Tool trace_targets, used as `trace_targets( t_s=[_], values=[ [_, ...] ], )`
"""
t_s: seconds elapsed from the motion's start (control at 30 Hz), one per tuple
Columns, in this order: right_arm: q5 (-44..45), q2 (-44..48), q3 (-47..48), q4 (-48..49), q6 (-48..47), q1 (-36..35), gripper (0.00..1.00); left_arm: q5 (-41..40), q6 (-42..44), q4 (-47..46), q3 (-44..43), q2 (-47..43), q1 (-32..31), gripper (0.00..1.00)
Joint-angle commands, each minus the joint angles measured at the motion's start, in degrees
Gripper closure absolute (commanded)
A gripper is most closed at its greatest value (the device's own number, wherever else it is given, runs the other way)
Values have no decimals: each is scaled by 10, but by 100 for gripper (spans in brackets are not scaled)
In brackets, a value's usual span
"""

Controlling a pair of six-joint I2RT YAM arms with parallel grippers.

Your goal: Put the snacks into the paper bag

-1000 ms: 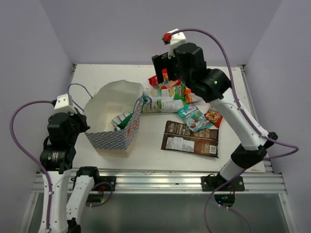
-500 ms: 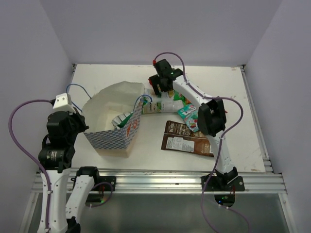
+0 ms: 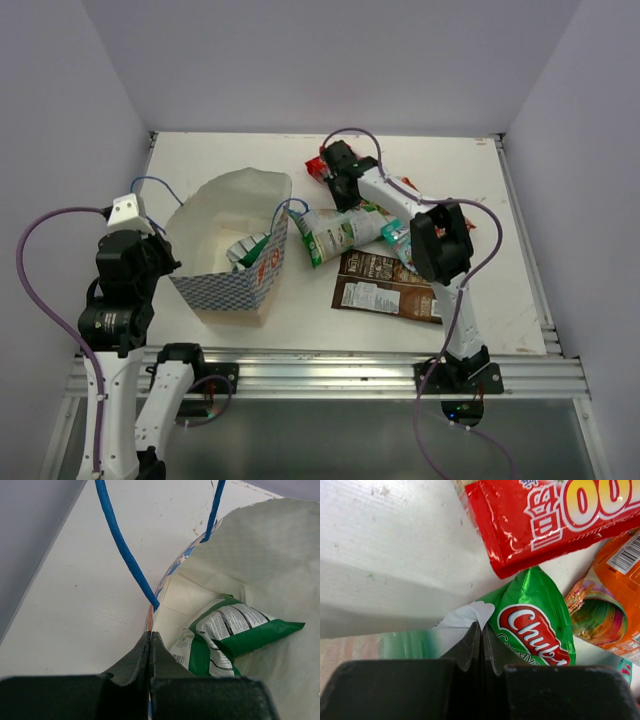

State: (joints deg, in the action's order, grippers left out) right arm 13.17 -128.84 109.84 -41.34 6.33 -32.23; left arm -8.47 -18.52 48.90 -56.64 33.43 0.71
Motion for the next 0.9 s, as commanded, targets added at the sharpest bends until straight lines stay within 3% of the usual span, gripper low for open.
trace_targets(
  t_s=[0.0, 0.17, 0.27, 0.43, 0.5, 0.6, 0.67, 0.77, 0.87],
  values=[
    [-19, 28, -43, -40, 4, -1, 100, -5, -11, -25, -10, 4, -1, 100],
    [4, 81, -23, -63, -7, -2, 100, -5, -6, -25, -10, 1, -1, 100],
    [11, 138, 50, -99, -8, -4, 100, -3, -5, -26, -9, 1, -1, 100],
    [42, 183, 256, -129, 16, -32, 100, 5, -2, -29, -5, 1, -1, 100],
    [61, 195, 321, -102, 12, -56, 100, 7, 1, -31, -5, 1, -1, 100],
    [162, 197, 381, -34, -40, -135, 100, 14, 2, -35, -4, 3, -2, 100],
    [205, 202, 382, 45, -87, -186, 100, 20, 2, -36, -6, 5, -1, 100],
    [174, 219, 340, 134, -98, -225, 100, 21, 2, -36, -6, 1, -1, 100],
    [145, 197, 346, 138, -90, -263, 100, 18, 1, -29, -8, -8, -1, 100]
  ],
)
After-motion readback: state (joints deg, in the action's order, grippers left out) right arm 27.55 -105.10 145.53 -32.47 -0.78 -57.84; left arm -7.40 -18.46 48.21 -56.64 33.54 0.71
